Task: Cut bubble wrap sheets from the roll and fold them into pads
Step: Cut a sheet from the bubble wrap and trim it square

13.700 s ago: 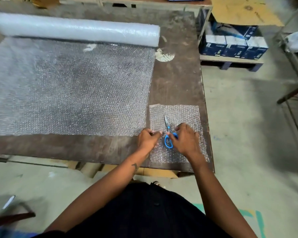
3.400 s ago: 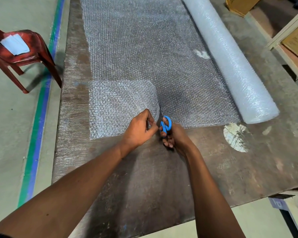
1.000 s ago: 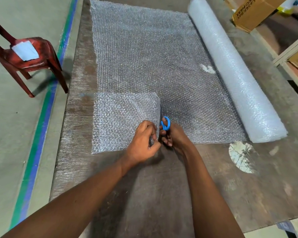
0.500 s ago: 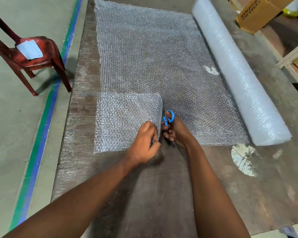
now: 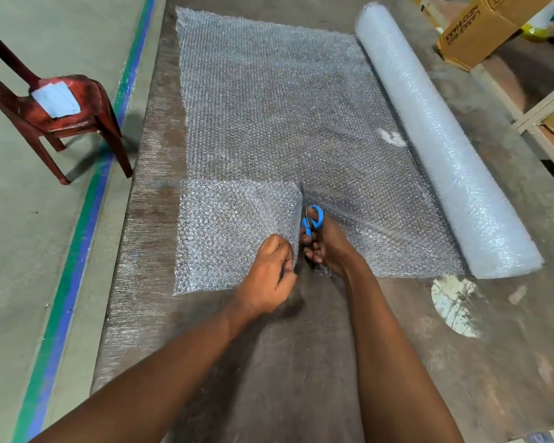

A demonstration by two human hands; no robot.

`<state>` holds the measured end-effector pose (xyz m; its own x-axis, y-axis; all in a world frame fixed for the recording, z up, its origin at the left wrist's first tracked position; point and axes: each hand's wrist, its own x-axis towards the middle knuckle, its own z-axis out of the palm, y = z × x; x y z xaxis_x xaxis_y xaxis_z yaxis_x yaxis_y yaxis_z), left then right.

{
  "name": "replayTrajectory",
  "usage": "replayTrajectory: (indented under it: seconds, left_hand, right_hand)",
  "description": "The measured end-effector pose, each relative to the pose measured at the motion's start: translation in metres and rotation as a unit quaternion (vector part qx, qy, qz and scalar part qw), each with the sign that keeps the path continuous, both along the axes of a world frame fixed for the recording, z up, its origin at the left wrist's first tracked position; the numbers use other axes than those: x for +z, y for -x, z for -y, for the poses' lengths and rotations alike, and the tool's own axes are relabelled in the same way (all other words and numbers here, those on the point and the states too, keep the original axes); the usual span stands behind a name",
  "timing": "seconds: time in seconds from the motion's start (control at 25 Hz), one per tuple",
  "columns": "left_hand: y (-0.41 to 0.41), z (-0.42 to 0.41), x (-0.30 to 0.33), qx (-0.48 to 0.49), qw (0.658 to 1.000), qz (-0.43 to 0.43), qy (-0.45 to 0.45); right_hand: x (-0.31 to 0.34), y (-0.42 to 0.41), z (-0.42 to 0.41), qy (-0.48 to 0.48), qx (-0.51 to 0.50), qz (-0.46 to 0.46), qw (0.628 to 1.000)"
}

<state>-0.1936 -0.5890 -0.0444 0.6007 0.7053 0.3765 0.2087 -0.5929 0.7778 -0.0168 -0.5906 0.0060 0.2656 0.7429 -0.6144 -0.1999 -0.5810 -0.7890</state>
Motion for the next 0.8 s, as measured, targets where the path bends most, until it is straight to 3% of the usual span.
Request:
replayTrajectory:
  seconds: [0.8]
  left_hand:
    - [0.001, 0.0, 0.0, -0.01, 0.999, 0.022, 0.046]
  right_hand:
    - [-0.002, -0.007, -0.028, -0.025, 0.032, 0.011, 0.999]
